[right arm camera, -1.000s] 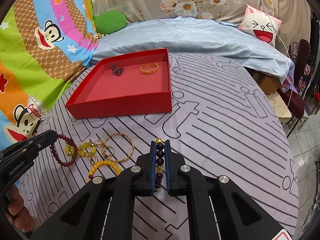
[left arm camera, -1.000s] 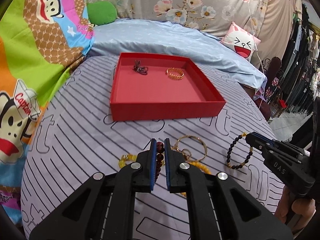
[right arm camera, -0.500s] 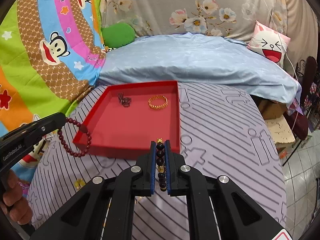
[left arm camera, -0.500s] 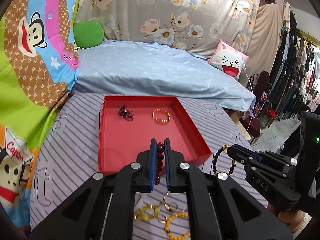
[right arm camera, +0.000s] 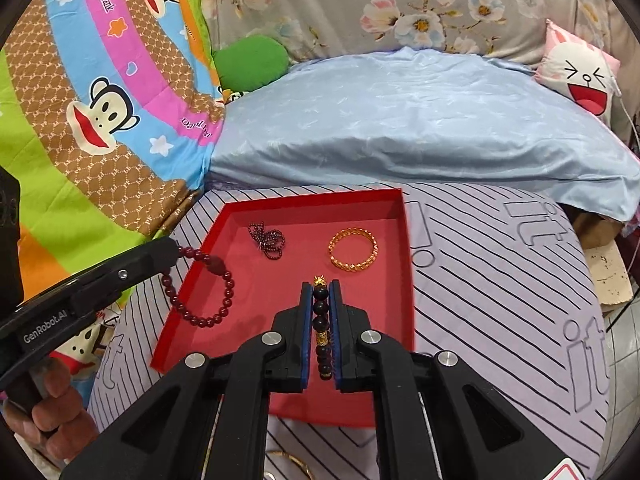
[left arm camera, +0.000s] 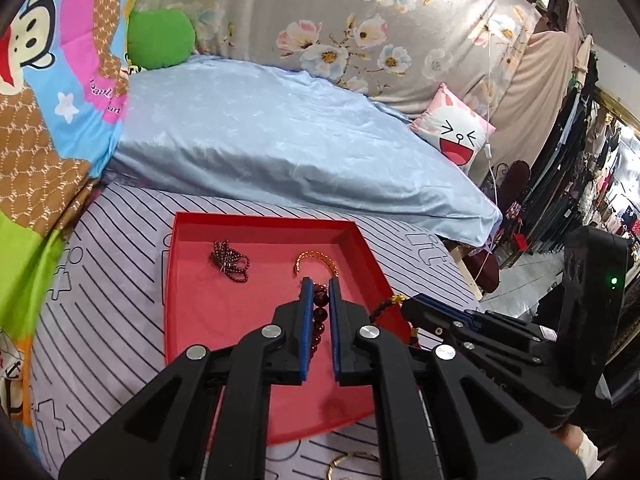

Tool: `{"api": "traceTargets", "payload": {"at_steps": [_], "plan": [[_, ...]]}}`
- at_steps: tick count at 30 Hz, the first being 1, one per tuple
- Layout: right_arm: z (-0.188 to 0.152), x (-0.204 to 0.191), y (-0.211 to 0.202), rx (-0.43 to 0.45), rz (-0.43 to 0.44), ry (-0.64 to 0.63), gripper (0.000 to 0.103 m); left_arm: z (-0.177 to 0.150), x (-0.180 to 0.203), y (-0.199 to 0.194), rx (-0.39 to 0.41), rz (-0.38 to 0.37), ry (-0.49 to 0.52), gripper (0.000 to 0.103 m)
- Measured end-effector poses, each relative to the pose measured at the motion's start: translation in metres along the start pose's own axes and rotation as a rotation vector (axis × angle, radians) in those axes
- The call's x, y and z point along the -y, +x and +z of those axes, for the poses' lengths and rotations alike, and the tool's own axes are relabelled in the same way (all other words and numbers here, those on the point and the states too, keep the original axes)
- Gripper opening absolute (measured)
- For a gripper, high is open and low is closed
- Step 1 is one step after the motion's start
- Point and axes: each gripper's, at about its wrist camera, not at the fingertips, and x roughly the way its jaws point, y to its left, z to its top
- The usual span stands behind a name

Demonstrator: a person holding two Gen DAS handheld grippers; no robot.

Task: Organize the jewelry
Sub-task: 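Carry both bracelets into the red tray and open both tools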

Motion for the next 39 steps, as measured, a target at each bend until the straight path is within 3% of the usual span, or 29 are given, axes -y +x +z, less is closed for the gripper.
{"api": "traceTargets", "payload": {"at_steps": [6,11,21,27,30,34,39], "plan": [[0.01,0.003,0.042,-0.058,0.022,0.024,0.008,0.002,-0.017,0.042,-0.063,0.035,-0.016,0.007],[0.014,0.004,0.074,-0.117,-0.046,-0.022,0.008,-0.002,-0.033,0.072,-0.121,0.154,0.016,0.007],[0.008,0.018,0.105,-0.189,-0.178,-0.091,0.008,-0.015,-0.042,0.1,-0.18,0.42,0.198,0.008],[0.008,0.015,0.105,-0.174,-0.24,-0.124,0.009,-0.018,-0.041,0.103,-0.188,0.466,0.222,0.009],[0.008,0.016,0.102,-0.164,-0.245,-0.119,0.014,-0.017,-0.041,0.102,-0.178,0.476,0.214,0.009],[0.008,0.019,0.097,-0.146,-0.236,-0.103,0.018,-0.015,-0.046,0.098,-0.159,0.485,0.174,0.027],[0.007,0.019,0.089,-0.13,-0.228,-0.093,0.019,-0.013,-0.045,0.09,-0.118,0.502,0.165,0.032]]}}
